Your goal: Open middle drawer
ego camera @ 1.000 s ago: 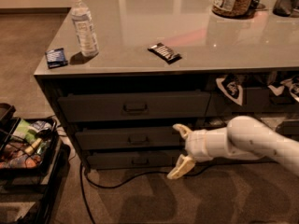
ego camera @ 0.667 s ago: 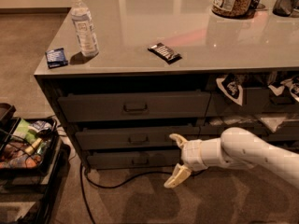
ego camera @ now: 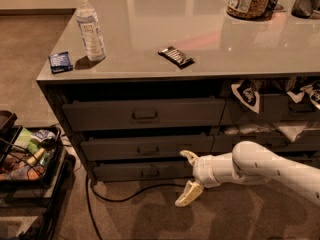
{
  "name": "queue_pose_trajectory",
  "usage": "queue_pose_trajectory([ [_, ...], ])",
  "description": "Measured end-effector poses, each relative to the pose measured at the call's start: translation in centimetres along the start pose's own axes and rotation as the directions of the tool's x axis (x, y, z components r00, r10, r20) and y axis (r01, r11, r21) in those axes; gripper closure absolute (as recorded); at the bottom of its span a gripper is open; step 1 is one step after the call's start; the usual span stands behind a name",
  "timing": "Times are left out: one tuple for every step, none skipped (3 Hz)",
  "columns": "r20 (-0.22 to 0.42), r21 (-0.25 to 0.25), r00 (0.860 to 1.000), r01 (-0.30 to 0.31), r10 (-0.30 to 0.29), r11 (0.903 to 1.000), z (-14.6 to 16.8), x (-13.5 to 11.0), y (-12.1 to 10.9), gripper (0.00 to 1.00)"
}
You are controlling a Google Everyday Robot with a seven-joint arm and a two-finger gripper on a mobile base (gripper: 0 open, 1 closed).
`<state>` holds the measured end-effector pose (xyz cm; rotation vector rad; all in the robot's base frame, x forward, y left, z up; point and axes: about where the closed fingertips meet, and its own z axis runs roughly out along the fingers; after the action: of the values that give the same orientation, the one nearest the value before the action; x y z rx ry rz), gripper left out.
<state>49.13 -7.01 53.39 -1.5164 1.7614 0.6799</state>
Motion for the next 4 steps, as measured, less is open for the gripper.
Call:
queue_pose_trajectory([
  [-0.069, 0.047, 0.995, 0.069, -0.065, 0.9965, -1.25, -0.57, 0.96, 0.0],
  [-0.118, 0.085, 0.968, 0.231, -0.22, 0.9694, -1.61, -1.26, 1.37, 0.0],
  [-0.117, 0.085, 0.968, 0.23, -0.22, 0.9695, -1.6, -1.26, 1.38, 0.0],
  [-0.108, 0.127, 0.97, 0.232, -0.219, 0.9645, -1.39, -0.47, 1.08, 0.0],
])
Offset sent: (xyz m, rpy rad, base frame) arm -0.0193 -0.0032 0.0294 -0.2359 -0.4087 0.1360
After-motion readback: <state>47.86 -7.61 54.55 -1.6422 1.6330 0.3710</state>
